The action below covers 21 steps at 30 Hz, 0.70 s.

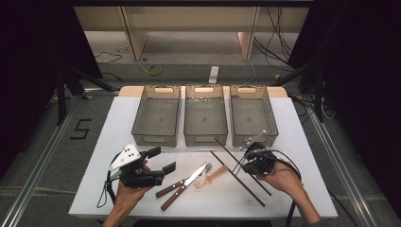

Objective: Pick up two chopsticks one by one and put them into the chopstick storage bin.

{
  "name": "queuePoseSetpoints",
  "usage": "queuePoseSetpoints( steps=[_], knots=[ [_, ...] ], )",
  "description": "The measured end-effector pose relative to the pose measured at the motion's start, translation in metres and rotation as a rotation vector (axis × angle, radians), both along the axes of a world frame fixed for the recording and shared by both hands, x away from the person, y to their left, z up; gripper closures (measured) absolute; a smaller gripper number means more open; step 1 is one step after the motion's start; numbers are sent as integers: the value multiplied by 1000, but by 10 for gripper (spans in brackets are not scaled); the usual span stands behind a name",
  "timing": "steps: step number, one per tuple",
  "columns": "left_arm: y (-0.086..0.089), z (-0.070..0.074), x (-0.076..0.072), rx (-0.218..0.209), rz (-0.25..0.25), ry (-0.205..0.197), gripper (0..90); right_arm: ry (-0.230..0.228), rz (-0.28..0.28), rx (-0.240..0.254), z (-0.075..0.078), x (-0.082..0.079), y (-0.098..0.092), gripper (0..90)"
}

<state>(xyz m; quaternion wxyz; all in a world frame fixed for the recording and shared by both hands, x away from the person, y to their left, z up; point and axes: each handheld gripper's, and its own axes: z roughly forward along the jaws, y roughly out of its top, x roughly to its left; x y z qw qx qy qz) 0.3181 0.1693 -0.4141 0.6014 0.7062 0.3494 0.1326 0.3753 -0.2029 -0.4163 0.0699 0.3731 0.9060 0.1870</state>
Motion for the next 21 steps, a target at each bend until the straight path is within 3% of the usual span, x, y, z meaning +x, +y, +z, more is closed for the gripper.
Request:
queuePoseSetpoints(
  steps=[1, 5, 6, 11, 19, 21],
  knots=[
    [0, 2, 1, -9, 0, 6, 178, -21, 8, 48, 4, -2, 1, 860],
    [-2, 3, 2, -28, -2, 13, 182, -55, 20, 107, 9, -6, 6, 860],
    [-4, 3, 2, -31, -3, 23, 181, -88, 35, 137, 11, -8, 12, 860],
    [-14, 6, 8, -80, -12, 87, 182, -148, 70, 207, 20, -19, 27, 860],
    [-41, 7, 20, -63, -43, 155, 188, -202, 112, 300, 25, -28, 48, 860],
    [-46, 6, 26, -58, -57, 169, 199, -213, 122, 302, 24, -30, 53, 860]
  ],
)
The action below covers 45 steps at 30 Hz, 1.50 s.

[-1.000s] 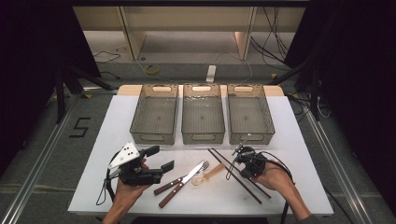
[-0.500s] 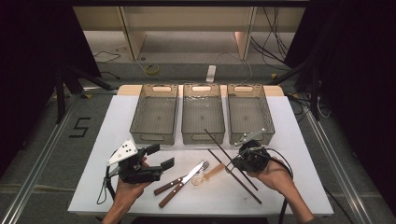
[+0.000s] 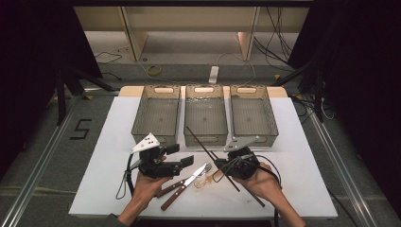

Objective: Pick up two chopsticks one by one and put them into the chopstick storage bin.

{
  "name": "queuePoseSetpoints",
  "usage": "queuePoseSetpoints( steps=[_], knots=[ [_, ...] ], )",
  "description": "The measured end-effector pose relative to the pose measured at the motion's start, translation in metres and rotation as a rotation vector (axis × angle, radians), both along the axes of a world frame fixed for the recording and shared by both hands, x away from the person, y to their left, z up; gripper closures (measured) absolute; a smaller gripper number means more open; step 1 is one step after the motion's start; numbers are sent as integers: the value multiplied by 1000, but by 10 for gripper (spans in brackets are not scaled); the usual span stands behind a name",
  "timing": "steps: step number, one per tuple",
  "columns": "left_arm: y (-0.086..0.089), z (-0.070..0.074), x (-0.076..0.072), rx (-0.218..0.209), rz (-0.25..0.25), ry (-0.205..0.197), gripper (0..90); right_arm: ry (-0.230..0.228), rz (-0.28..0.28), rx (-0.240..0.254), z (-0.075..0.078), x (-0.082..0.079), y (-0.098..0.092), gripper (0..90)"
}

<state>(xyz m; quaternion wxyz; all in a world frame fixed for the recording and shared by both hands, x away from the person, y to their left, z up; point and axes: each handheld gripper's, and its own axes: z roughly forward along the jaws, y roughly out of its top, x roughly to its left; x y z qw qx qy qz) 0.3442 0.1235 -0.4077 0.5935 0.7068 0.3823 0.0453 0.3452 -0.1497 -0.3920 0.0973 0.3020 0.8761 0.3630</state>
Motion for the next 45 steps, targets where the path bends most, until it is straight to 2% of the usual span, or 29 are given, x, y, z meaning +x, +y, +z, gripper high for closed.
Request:
queuePoseSetpoints(
  steps=[6, 10, 13, 14, 15, 16, 17, 18, 25, 28, 30, 36, 40, 43, 44, 45],
  knots=[
    [-9, -5, 15, -52, -7, 81, 240, -26, 11, 13, -2, -2, 8, 860],
    [-15, -8, 21, -59, -17, 112, 273, -44, 17, 23, -2, -4, 12, 860],
    [-19, -10, 23, -65, -22, 131, 320, -56, 19, 35, -2, -5, 15, 860],
    [-20, -10, 24, -73, -28, 139, 375, -66, 16, 39, -1, -5, 16, 860],
    [-21, -11, 26, -80, -35, 147, 375, -66, 16, 39, -1, -5, 16, 860],
    [-22, -11, 26, -86, -41, 155, 435, -69, 18, 39, -1, -5, 18, 860],
    [-22, -12, 27, -90, -47, 163, 435, -69, 18, 39, -1, -5, 18, 860],
    [-23, -13, 28, -102, -60, 174, 477, -73, 17, 41, -1, -5, 18, 860],
    [-24, -17, 30, -131, -88, 201, 556, -80, 15, 44, -2, -5, 21, 860],
    [-24, -17, 31, -165, -104, 207, 630, -85, 11, 44, -2, -5, 22, 859],
    [-24, -17, 31, -168, -107, 208, 652, -87, 11, 43, -2, -5, 22, 859],
    [-24, -17, 31, -167, -119, 210, 795, -95, 14, 57, -2, -6, 22, 859],
    [-24, -16, 30, -192, -138, 218, 836, -96, 15, 61, -2, -6, 22, 859],
    [-24, -13, 29, -179, -146, 201, 847, -96, 21, 72, -2, -6, 22, 852],
    [-23, -12, 29, -174, -144, 198, 849, -93, 25, 82, -1, -6, 20, 827],
    [-23, -10, 28, -161, -138, 187, 850, -95, 28, 96, 0, -7, 18, 764]
  ],
)
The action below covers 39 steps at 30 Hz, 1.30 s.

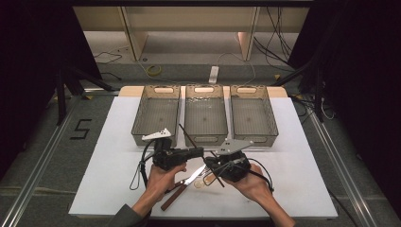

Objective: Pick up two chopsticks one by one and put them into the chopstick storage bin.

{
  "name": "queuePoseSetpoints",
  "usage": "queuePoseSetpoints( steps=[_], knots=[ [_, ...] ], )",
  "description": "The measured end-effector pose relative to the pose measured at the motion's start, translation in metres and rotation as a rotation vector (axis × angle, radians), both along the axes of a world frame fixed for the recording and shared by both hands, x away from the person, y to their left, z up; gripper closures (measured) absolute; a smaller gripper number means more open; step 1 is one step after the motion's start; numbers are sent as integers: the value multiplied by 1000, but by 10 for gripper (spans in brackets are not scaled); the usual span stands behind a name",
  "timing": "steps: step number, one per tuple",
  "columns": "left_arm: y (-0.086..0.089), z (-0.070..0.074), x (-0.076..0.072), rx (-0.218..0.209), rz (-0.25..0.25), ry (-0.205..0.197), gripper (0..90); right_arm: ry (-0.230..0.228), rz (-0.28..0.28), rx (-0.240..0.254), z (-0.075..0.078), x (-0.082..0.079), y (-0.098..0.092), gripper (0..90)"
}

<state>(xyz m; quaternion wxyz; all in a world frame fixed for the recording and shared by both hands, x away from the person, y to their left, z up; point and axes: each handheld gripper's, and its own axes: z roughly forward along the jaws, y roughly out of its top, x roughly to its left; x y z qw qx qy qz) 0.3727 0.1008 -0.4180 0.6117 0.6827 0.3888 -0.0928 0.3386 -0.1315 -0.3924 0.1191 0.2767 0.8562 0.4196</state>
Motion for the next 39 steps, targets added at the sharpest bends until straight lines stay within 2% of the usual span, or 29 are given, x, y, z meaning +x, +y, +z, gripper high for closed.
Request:
queuePoseSetpoints(
  steps=[1, 3, 8, 11, 15, 17, 24, 30, 39],
  knots=[
    [2, 2, 0, 8, -1, -3, 850, 0, 0, 0, 0, 0, 0, 764],
    [6, 5, 1, 14, 6, -6, 850, 16, 11, 14, 2, 0, -5, 671],
    [16, 15, 6, 55, 21, -1, 850, 38, 8, 10, 4, 1, -22, 545],
    [24, 22, 10, 78, 28, 3, 850, 65, -28, -5, -3, 4, -38, 476],
    [36, 34, 15, 118, 38, 3, 849, 87, -59, -28, -10, 5, -48, 429],
    [42, 40, 17, 141, 44, -1, 849, 118, -83, -43, -15, 7, -55, 394],
    [60, 53, 31, 167, 71, 34, 849, 154, -87, -88, -20, 6, -63, 354],
    [74, 69, 49, 232, 118, 23, 849, 162, -82, -103, -24, 4, -67, 350],
    [90, 97, 84, 276, 186, 33, 849, 163, -89, -108, -28, 3, -69, 301]
  ],
)
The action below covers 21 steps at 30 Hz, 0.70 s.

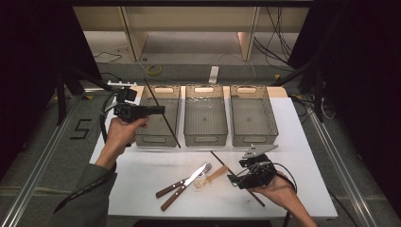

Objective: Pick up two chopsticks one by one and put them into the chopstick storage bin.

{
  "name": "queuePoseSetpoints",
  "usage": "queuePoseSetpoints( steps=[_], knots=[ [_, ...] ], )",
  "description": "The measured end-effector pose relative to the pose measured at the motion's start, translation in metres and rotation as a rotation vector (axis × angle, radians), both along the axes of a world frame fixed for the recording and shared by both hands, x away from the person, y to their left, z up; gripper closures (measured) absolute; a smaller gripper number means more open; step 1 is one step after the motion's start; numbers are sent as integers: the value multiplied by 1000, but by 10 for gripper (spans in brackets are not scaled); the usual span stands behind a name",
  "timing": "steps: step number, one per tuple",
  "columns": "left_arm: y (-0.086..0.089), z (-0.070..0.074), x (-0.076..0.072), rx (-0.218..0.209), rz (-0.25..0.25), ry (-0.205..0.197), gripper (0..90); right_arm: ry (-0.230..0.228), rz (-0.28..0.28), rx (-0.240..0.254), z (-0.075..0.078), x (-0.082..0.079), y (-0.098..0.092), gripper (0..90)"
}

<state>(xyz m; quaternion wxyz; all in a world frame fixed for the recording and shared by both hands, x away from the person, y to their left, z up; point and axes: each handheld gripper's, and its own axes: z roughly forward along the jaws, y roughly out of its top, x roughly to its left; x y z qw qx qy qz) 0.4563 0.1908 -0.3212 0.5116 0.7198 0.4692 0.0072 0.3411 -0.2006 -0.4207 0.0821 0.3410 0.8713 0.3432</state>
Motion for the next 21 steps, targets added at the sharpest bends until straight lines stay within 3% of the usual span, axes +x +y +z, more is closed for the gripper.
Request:
queuePoseSetpoints(
  steps=[10, 17, 21],
  knots=[
    [12, 18, 34, 45, 76, 14, 848, 5, -9, -1, -3, -1, -3, 290],
    [16, 10, 55, 99, 134, 44, 848, 9, -14, -6, -3, -1, -5, 274],
    [19, 4, 65, 102, 161, 75, 848, 8, -13, -7, -3, -1, -5, 271]
  ],
)
